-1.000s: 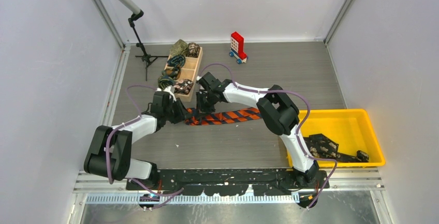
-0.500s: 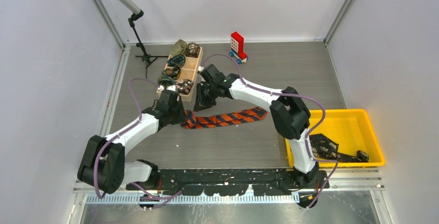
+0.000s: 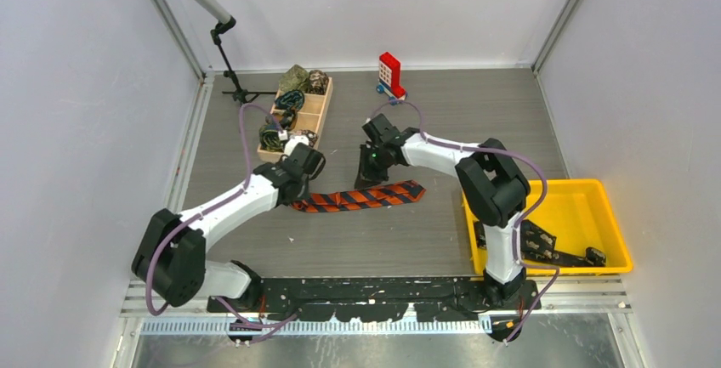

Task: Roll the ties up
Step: Roll the tie at the center of the board.

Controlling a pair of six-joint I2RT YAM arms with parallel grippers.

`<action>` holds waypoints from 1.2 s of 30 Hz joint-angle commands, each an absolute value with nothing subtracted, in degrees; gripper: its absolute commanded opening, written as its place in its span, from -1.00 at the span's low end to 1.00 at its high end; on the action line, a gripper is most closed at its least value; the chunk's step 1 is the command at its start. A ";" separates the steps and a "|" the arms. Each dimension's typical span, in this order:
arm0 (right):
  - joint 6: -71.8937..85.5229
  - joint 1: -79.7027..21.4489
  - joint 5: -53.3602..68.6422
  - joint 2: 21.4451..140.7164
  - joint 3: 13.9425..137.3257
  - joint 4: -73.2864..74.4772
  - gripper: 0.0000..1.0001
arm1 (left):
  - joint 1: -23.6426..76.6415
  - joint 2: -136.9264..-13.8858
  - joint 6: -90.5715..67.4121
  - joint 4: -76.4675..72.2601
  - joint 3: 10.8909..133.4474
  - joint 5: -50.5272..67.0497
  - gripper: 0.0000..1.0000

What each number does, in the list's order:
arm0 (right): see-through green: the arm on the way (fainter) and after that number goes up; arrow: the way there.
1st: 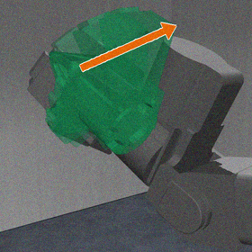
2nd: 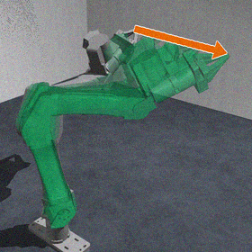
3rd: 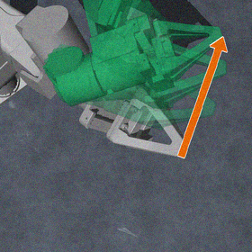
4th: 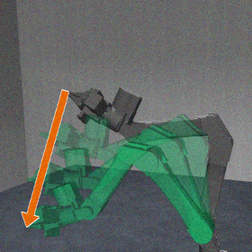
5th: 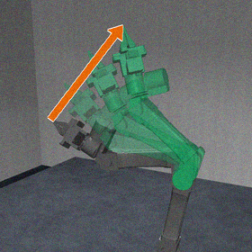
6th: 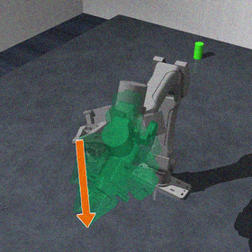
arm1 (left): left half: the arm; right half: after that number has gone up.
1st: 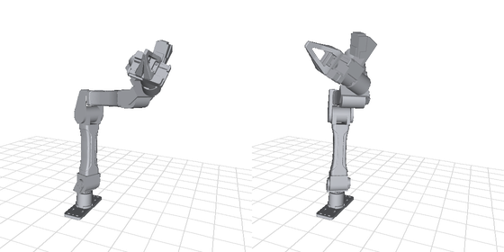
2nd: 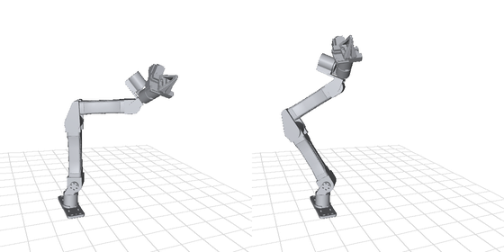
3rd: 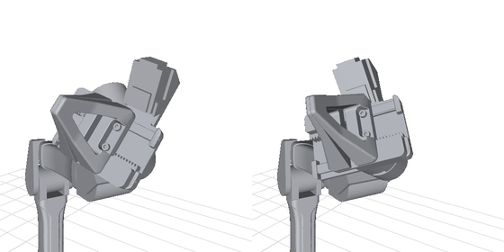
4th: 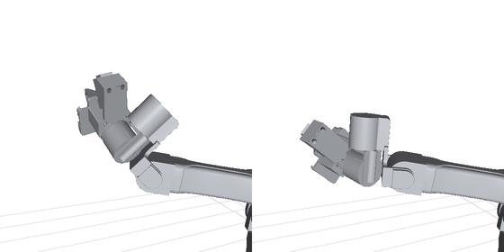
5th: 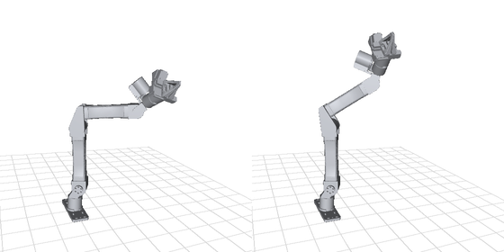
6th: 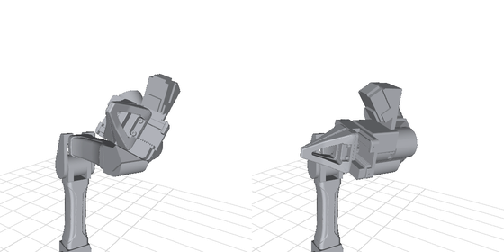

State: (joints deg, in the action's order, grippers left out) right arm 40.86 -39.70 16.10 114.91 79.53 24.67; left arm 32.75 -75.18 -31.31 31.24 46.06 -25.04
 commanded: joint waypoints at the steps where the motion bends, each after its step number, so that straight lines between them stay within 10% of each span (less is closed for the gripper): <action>1: 41.56 -36.55 14.70 107.27 75.87 21.95 -0.67 | 36.16 -79.56 -31.58 37.09 51.10 -35.33 -0.60; 21: 40.80 -25.03 15.70 95.47 66.16 21.78 -0.67 | 52.18 -102.79 -38.41 48.60 64.27 -52.68 -0.63; 36: 40.89 -24.15 17.04 95.23 65.70 21.80 -0.68 | 55.63 -109.74 -36.08 45.21 67.80 -44.41 -0.58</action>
